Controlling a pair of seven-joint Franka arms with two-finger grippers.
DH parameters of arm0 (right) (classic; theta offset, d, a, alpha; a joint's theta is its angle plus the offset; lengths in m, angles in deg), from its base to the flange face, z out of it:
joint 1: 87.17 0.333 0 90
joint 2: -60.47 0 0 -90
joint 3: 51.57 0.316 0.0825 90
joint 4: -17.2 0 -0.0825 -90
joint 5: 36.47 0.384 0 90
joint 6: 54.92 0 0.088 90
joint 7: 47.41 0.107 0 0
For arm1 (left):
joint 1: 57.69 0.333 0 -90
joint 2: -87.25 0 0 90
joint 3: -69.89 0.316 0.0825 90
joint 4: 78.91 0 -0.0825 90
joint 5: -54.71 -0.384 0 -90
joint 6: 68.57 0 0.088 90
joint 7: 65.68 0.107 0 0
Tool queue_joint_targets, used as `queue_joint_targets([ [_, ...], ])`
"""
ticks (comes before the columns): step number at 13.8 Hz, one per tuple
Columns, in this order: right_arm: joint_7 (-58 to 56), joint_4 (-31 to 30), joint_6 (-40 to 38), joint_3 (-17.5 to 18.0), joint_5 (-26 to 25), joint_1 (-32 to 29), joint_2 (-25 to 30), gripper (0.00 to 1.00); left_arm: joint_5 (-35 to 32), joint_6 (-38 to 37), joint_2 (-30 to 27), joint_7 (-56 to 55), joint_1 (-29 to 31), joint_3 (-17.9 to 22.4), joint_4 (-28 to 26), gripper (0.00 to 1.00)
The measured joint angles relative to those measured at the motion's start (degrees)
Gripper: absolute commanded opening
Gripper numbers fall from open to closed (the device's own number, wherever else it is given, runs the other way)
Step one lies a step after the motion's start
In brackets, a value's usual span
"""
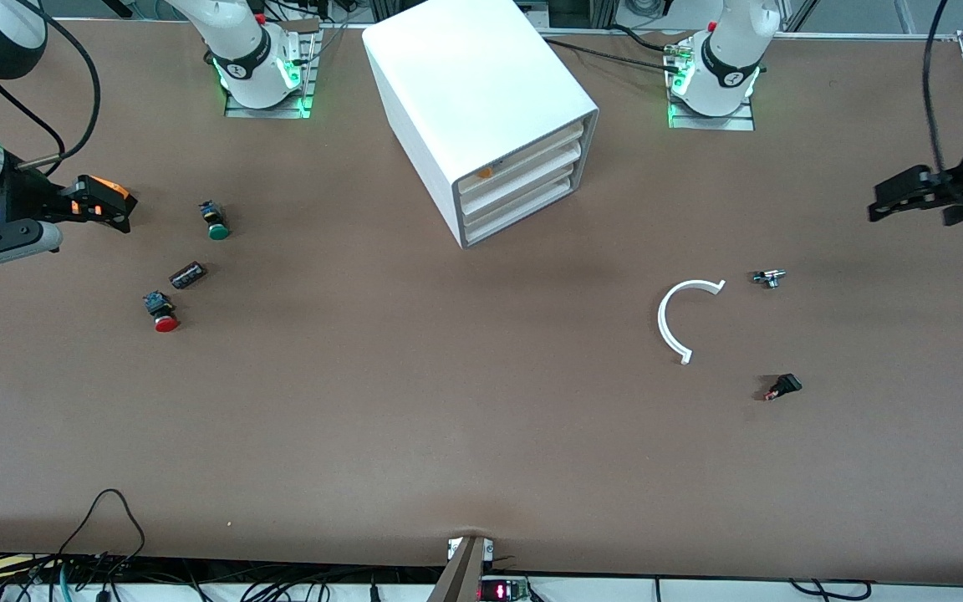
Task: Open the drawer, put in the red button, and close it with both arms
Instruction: 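Reach the left gripper to the drawer handle while the right gripper reaches the button, then pull the drawer open with the left gripper while the right gripper grasps the button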
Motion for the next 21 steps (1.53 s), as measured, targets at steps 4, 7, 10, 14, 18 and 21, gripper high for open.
queue_joint_targets([
  [4, 0.0, 0.0, 0.0, 0.0, 0.0, 0.0, 0.0, 1.0, 7.7, 0.0, 0.7, 0.6, -0.2, -2.3, -5.4, 1.0],
  [7, 0.0, 0.0, 0.1, 0.0, 0.0, -0.1, 0.0, 1.0, 17.2, 0.1, 1.6, 0.8, -1.9, -3.5, -9.7, 1.0],
  [10, 0.0, 0.1, 0.7, 0.0, 0.0, -0.3, 0.0, 1.0, 25.3, 1.1, 4.1, 0.8, -4.2, -5.0, -12.6, 1.0],
  [14, 0.0, 0.1, 3.0, 0.1, 0.0, -0.4, -0.7, 1.0, 34.0, 4.1, 7.7, 6.9, -6.8, -5.9, -15.5, 0.99],
  [18, 0.0, 0.1, 4.8, 0.1, 0.0, -0.5, -5.2, 1.0, 44.7, 7.5, 11.8, 20.8, -7.9, -5.9, -21.1, 0.93],
  [21, -2.3, 0.1, 5.5, 0.1, -0.1, -0.8, -8.1, 1.0, 49.6, 9.1, 16.0, 35.1, -8.5, -5.9, -24.4, 0.89],
])
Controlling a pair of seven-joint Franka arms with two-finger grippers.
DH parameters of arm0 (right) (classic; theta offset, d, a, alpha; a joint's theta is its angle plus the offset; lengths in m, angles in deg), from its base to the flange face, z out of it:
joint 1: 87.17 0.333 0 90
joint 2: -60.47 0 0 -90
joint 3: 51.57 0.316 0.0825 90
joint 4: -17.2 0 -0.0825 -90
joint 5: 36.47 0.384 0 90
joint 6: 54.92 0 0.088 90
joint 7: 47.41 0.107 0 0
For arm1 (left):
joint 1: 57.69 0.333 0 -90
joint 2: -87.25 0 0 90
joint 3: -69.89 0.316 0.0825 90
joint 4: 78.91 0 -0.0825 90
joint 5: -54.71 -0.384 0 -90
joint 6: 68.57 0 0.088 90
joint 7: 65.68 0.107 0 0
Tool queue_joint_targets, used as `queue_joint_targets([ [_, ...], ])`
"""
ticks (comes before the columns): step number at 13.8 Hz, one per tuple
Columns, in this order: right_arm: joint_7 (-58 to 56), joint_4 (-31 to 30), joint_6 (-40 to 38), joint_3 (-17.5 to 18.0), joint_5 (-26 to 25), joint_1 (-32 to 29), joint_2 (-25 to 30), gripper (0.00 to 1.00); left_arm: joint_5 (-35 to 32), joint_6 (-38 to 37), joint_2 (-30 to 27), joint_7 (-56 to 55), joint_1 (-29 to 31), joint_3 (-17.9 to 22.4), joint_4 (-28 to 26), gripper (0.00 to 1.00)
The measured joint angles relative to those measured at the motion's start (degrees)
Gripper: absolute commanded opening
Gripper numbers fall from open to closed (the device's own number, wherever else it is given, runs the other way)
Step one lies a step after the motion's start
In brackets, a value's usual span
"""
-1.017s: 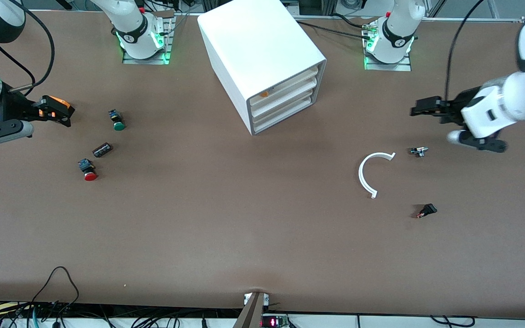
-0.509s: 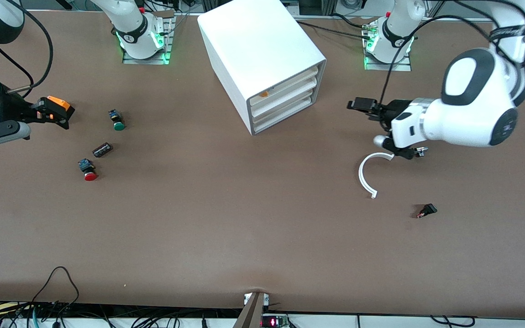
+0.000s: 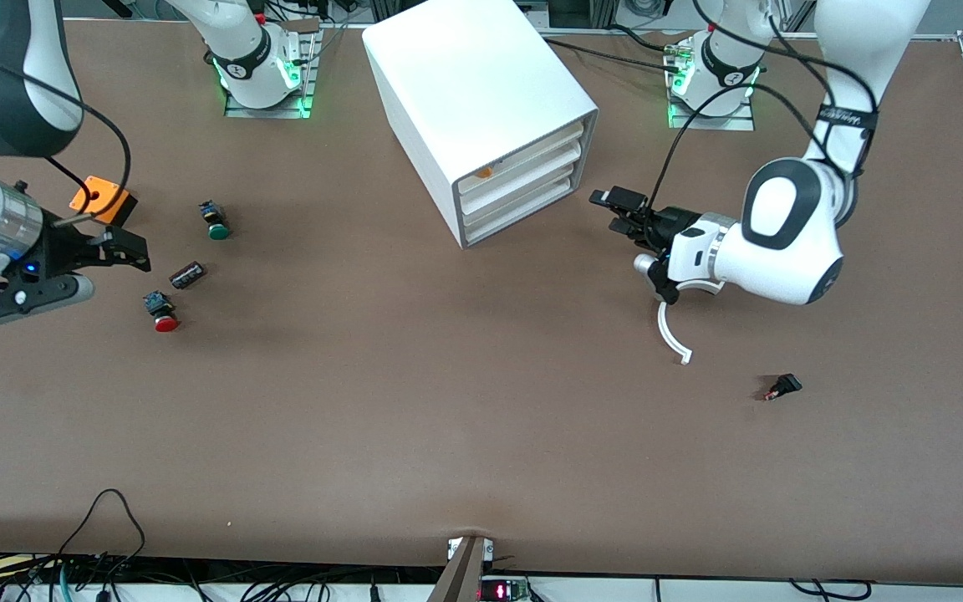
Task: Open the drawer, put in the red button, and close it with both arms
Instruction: 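Pull the drawer open with the left gripper while the right gripper grasps the button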
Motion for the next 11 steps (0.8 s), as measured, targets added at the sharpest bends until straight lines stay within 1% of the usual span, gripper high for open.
queue_joint_targets([
  [1, -1.5, 0.0, 0.0, 0.0, -0.1, -0.1, -0.8, 1.0, 2.4, 0.0, 1.6, 4.3, -0.2, 0.0, -1.1, 0.86],
  [4, -3.2, -0.1, 0.5, 0.0, -0.3, -0.2, -4.0, 1.0, 10.1, 0.1, 6.4, 14.5, -2.3, 0.0, -4.4, 0.82],
  [7, -3.5, -1.2, 2.6, 0.0, -0.5, -0.2, -6.5, 1.0, 16.2, 0.1, 9.4, 18.2, -6.0, -0.4, -6.1, 0.73],
  [9, -4.3, -5.2, 7.7, -0.3, -1.2, -0.4, -6.9, 1.0, 19.2, 0.1, 10.1, 18.4, -7.1, -2.3, -7.0, 0.7],
  [11, -7.2, -11.2, 15.7, -1.6, -1.3, -0.6, -7.1, 1.0, 21.6, 0.3, 11.2, 18.4, -7.6, -4.4, -7.7, 0.67],
])
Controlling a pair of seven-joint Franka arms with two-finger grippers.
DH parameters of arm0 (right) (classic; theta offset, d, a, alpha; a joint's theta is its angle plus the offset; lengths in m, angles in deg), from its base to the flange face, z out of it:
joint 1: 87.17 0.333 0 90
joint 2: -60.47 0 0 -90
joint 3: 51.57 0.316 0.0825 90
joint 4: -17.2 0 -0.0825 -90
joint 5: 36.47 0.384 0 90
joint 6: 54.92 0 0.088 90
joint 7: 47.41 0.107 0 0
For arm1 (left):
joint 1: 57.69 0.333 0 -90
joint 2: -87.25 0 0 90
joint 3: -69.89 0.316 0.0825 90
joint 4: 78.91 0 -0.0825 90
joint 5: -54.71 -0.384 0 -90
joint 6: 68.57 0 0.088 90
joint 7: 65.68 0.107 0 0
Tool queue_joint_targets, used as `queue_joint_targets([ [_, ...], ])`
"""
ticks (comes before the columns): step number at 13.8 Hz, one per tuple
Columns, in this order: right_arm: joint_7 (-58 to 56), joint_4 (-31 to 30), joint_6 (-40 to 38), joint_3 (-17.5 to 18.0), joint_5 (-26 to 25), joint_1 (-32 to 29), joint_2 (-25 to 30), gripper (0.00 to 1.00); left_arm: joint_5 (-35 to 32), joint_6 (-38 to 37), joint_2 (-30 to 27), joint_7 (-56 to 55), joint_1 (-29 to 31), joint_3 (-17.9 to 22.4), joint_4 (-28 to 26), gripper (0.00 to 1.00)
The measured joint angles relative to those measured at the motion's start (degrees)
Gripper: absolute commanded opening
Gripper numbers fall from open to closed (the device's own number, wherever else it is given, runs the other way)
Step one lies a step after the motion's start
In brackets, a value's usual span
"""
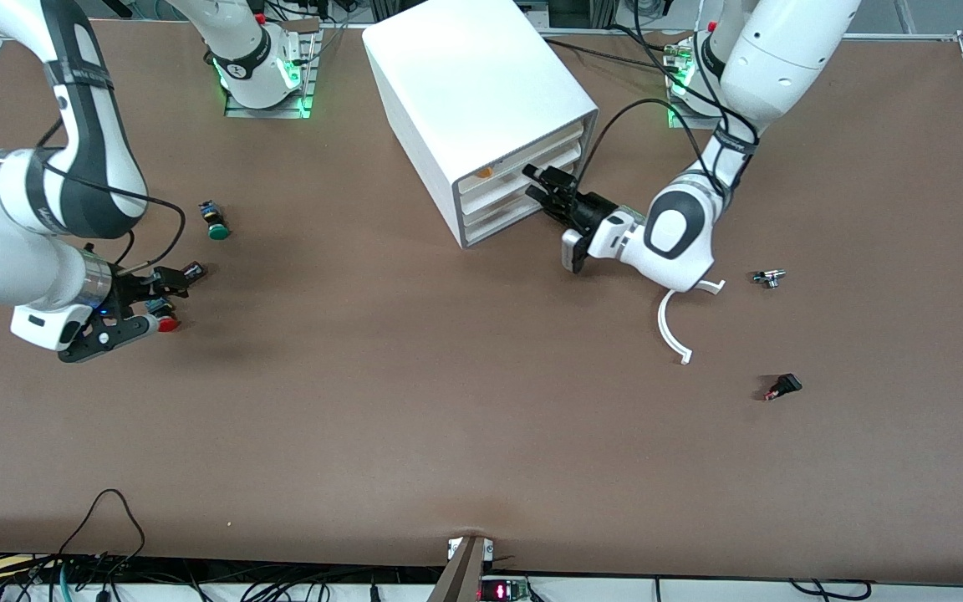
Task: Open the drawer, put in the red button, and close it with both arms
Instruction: 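Pull the drawer open with the left gripper while the right gripper grasps the button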
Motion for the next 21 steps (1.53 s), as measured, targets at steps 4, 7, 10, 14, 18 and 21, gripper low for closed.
queue_joint_targets([
  [4, -6.9, -13.0, 19.0, -3.8, 0.0, -0.6, -0.4, 1.0, 1.7, 0.8, 1.9, 0.2, -0.2, -1.4, -0.2, 0.36],
  [7, -9.4, -17.9, 25.6, -4.5, 0.0, -1.9, -1.3, 0.99, 1.7, 0.8, 1.9, 0.2, -0.1, -1.4, -0.2, 0.03],
  [10, -12.8, -18.5, 32.0, -4.6, 0.0, -4.5, -5.2, 0.97, 1.8, 0.5, 1.9, 0.7, 0.2, -1.4, -0.1, 0.0],
  [14, -13.7, -18.4, 35.2, -4.5, 0.0, -5.5, -8.1, 0.86, 1.8, 0.4, 1.8, 0.6, 0.4, -0.7, 0.0, 0.0],
  [18, -14.7, -18.5, 35.1, -4.5, 0.0, -5.6, -8.2, 0.42, 1.8, 0.0, 1.6, 0.3, 2.1, 1.2, 0.6, 0.0],
  [21, -15.0, -18.5, 35.1, -4.5, 0.0, -5.8, -8.3, 0.07, 1.7, -0.2, 1.6, -0.7, 3.3, 3.1, 1.9, 0.0],
])
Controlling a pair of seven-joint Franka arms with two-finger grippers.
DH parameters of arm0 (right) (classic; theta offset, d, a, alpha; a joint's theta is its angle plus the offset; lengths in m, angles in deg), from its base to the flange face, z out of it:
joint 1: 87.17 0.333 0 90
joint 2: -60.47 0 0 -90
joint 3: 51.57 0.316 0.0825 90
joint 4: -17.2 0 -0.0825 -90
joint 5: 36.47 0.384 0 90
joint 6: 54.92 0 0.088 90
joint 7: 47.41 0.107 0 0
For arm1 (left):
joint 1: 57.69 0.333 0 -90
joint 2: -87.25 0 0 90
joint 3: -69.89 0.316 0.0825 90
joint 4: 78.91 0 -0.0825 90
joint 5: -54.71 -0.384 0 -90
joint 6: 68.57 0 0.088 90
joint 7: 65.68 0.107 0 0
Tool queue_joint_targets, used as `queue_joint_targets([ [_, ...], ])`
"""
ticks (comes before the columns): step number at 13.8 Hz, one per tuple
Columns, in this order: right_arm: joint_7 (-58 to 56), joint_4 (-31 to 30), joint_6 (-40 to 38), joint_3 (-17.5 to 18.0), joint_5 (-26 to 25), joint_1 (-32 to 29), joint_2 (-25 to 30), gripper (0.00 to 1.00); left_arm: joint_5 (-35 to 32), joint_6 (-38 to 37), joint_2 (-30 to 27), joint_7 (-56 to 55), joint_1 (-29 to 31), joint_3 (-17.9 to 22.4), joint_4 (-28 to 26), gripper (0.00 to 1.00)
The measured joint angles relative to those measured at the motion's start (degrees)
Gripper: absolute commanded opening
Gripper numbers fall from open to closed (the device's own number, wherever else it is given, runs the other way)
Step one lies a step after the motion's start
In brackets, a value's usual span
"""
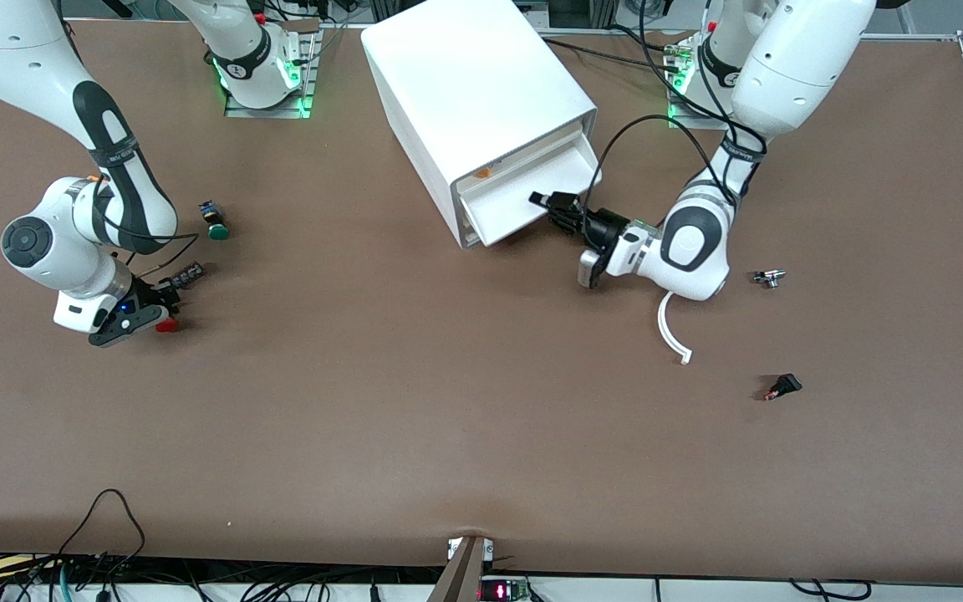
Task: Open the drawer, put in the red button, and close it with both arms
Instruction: 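Pull the drawer open with the left gripper while the right gripper grasps the button, then carry the red button toward the drawer while the left gripper withdraws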
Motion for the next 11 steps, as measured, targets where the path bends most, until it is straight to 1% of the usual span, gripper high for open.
queue_joint_targets([
  [1, 0.0, 0.0, -0.1, 0.0, 0.0, 0.0, 0.0, 0.03, 0.0, 0.0, 0.0, -0.2, 0.2, 0.7, 0.5, 0.0],
  [3, -0.1, 0.5, -1.7, 0.2, 0.2, 0.0, 0.4, 0.02, 0.0, -0.2, 0.0, -0.3, 0.3, 2.1, 1.1, 0.0],
  [4, -0.1, 1.3, -3.9, 0.4, 1.2, 0.0, 1.1, 0.02, 0.0, -0.3, 0.0, -0.4, 0.3, 2.8, 1.3, 0.06],
  [5, -0.2, 2.7, -7.2, 1.0, 2.3, 0.0, 1.9, 0.03, 0.0, -0.5, 0.0, -0.4, 0.3, 3.3, 1.3, 0.96],
  [6, -0.2, 4.7, -11.1, 1.6, 3.1, 0.0, 2.7, 0.03, 0.0, -0.6, 0.0, -0.4, 0.3, 3.5, 1.3, 1.0],
  [9, -0.2, 13.5, -23.8, 2.6, 4.1, 0.1, 4.2, 0.03, 0.0, 0.4, 0.0, -7.2, 0.4, 4.3, 1.4, 1.0],
  [11, 0.4, 19.3, -30.4, 4.3, 5.5, 0.1, 4.4, 0.03, -0.2, 0.0, -0.3, -11.3, 0.7, 4.4, 1.6, 1.0],
])
